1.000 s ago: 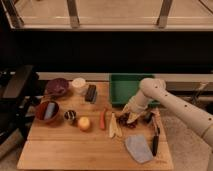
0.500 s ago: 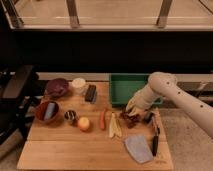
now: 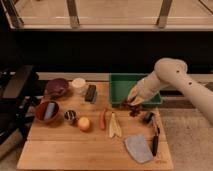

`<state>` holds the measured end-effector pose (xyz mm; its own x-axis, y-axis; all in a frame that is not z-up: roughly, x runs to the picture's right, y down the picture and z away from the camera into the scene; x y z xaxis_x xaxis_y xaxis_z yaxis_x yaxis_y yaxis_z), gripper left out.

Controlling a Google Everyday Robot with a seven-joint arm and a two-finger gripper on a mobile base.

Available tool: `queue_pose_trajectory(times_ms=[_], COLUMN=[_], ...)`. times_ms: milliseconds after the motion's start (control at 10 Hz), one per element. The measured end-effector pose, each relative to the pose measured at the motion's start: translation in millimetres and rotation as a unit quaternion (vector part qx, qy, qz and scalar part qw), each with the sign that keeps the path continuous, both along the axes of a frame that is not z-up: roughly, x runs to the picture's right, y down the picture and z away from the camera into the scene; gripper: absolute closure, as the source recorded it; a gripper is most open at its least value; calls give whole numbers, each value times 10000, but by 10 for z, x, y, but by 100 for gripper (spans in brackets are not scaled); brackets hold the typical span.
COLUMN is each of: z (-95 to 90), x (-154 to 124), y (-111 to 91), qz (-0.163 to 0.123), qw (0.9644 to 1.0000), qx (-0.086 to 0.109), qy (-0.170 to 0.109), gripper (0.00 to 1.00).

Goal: Place grapes in paper cup

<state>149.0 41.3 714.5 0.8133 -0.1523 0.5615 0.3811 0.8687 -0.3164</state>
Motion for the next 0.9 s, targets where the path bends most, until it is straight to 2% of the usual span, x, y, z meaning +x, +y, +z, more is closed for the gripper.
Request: queue_pose_trajectory(times_ms=[200, 400, 500, 700, 900], z=[-184, -225, -157, 18, 267], x=[-196, -497, -700, -884, -1127], y=[-459, -866, -1084, -1284, -1461], qz=[-206, -402, -489, -503, -433], qw=[9992, 9971, 9957, 9948, 9936], qx=[333, 599, 693, 704, 668], qy=[-113, -247, -366, -537, -803], gripper=[100, 100, 100, 100, 100])
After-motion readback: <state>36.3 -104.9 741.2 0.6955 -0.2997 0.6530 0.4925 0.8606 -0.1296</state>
